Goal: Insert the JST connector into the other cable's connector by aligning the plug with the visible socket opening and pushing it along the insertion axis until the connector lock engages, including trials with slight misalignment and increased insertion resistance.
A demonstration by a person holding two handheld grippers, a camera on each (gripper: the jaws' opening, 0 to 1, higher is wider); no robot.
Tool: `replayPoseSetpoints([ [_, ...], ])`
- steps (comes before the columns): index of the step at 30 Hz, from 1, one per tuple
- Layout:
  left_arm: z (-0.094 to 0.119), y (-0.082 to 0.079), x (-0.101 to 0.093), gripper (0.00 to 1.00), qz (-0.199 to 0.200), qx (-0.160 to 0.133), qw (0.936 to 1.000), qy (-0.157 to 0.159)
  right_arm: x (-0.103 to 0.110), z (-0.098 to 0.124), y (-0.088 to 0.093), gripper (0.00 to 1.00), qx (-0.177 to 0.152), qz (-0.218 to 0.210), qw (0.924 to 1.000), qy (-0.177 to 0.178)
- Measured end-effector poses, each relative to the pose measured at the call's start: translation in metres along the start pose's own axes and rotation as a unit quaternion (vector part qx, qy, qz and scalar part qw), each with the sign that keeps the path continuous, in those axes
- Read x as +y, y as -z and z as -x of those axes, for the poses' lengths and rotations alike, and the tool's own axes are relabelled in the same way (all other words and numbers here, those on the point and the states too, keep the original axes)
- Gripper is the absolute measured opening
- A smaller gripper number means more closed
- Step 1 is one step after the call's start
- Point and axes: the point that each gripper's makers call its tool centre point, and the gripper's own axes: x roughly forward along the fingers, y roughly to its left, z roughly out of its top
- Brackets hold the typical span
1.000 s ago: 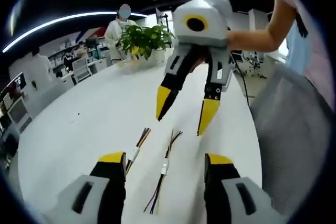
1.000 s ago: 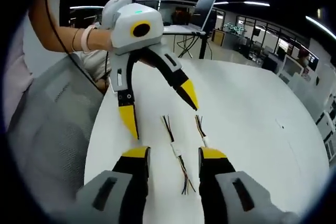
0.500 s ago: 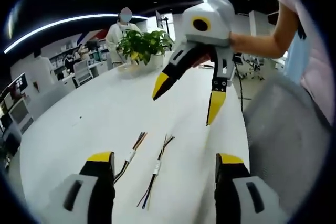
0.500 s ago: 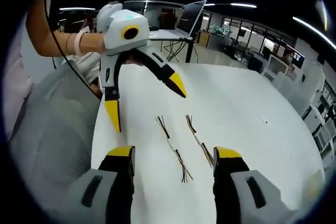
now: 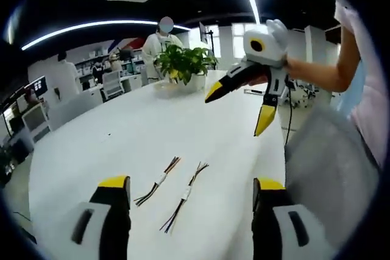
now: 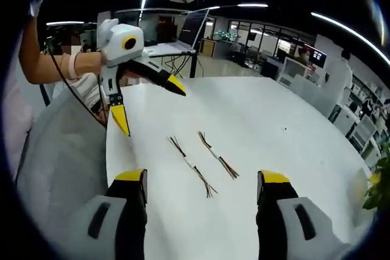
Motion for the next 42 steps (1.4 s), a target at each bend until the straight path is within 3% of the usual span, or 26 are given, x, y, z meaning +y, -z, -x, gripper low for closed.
replayPoseSetpoints([
  [9,0.007,-0.002,-0.008,0.85,0.011,-0.006,0.9999,-0.004,0.008,0.027,0.012,0.72,-0.006,-0.045,0.9984,0.033],
  [19,0.012,0.0,-0.018,0.92,0.039,-0.01,0.9991,-0.009,0.019,0.038,0.03,0.72,-0.002,-0.095,0.9938,0.059],
  [26,0.01,0.021,-0.029,0.89,0.081,0.003,0.9967,-0.006,0.026,0.04,0.045,0.72,0.009,-0.123,0.9898,0.072],
  [30,0.011,0.029,-0.032,0.91,0.073,0.016,0.997,-0.016,0.034,0.04,0.055,0.72,0.022,-0.132,0.9882,0.074],
  [33,0.011,0.035,-0.039,0.92,0.071,0.029,0.997,-0.011,0.04,0.038,0.062,0.72,0.036,-0.13,0.9882,0.072],
  [39,0.014,0.046,-0.039,0.91,0.092,0.026,0.9952,-0.02,0.039,0.036,0.073,0.7,0.054,-0.125,0.9869,0.087],
  [42,0.015,0.054,-0.044,0.91,0.096,0.039,0.9945,-0.017,0.041,0.035,0.084,0.72,0.081,-0.116,0.9862,0.087],
])
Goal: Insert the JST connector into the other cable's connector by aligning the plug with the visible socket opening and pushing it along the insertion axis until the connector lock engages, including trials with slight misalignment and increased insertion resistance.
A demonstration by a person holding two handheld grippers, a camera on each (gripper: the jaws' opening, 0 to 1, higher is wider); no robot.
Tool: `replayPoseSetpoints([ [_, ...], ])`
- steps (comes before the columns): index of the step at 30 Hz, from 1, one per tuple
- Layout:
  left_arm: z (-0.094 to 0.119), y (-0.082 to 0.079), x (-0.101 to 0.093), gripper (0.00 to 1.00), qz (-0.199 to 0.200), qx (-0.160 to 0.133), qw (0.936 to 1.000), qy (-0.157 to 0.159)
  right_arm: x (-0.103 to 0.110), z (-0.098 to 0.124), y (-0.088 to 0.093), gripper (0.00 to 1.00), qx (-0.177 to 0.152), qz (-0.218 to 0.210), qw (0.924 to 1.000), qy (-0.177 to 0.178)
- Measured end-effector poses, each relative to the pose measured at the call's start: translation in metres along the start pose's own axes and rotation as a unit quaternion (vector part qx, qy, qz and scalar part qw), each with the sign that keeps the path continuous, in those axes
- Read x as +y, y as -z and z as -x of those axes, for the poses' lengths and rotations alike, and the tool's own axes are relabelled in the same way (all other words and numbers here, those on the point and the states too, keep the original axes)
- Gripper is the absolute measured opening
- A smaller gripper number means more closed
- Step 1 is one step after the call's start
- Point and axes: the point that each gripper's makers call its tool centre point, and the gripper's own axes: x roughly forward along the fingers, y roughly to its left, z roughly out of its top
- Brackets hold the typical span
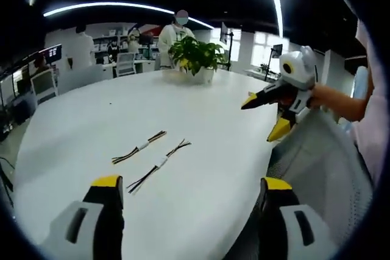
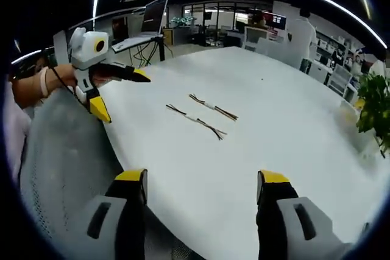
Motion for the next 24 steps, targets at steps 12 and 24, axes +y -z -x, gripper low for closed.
replayPoseSetpoints([
  [12,-0.001,0.01,-0.003,0.9,-0.027,0.025,0.9993,0.002,-0.003,-0.003,0.012,0.71,0.022,0.014,0.9994,0.024],
  [24,-0.001,0.02,0.002,0.87,-0.037,0.049,0.9981,-0.005,-0.011,-0.003,0.011,0.7,0.018,0.0,0.999,0.04],
])
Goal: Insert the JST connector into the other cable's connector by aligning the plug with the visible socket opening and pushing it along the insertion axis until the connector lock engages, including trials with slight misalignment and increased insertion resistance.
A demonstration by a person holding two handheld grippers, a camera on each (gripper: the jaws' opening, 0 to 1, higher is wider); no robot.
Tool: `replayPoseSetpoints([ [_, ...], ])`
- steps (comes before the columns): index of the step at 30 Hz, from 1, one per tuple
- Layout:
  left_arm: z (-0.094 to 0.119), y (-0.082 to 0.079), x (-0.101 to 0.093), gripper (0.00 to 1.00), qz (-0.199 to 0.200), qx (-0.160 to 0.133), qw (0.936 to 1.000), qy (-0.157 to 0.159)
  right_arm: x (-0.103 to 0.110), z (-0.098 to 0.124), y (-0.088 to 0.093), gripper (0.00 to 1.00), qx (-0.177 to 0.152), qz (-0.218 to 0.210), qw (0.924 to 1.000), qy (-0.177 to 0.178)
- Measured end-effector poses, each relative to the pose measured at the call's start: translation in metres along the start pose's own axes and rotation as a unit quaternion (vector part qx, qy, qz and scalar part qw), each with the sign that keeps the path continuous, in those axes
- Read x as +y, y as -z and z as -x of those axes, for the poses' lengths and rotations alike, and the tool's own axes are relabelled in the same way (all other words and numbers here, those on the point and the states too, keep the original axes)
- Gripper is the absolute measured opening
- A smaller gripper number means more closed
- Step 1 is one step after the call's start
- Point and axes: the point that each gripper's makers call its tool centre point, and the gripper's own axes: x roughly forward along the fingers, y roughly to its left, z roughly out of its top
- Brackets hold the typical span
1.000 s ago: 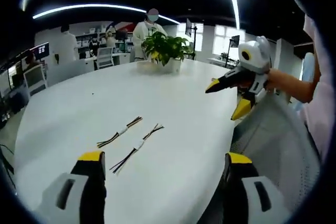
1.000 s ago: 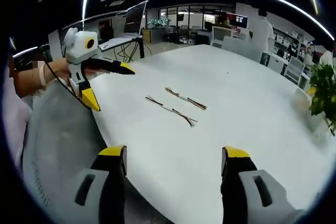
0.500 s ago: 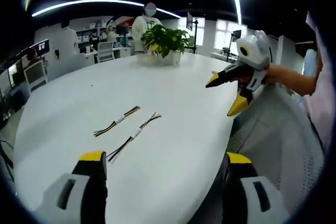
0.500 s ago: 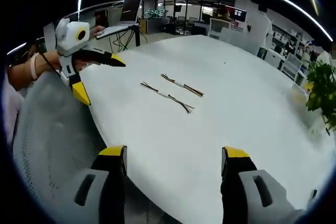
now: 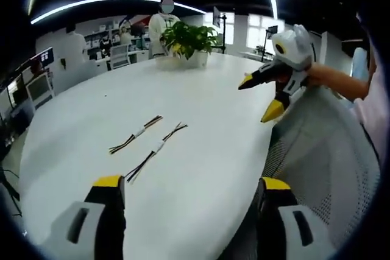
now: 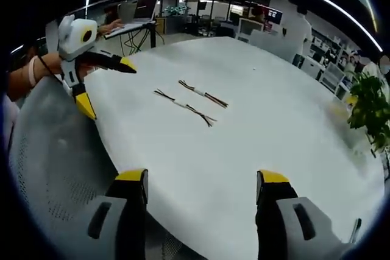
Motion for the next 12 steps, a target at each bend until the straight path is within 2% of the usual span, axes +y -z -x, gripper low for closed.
replayPoseSetpoints([
  [3,0.0015,0.0012,0.004,0.85,-0.005,0.004,0.9999,-0.009,-0.0008,0.0003,-0.0008,0.69,-0.002,0.0,1.0,0.003],
  [8,0.0047,-0.0054,0.0053,0.81,-0.003,-0.013,0.9998,-0.013,-0.0029,0.0019,-0.0025,0.69,-0.006,0.0,0.9999,0.009],
  [12,0.0054,-0.0073,0.0058,0.8,-0.011,-0.015,0.9997,-0.019,-0.005,0.0043,-0.005,0.68,-0.013,0.001,0.9998,0.016],
])
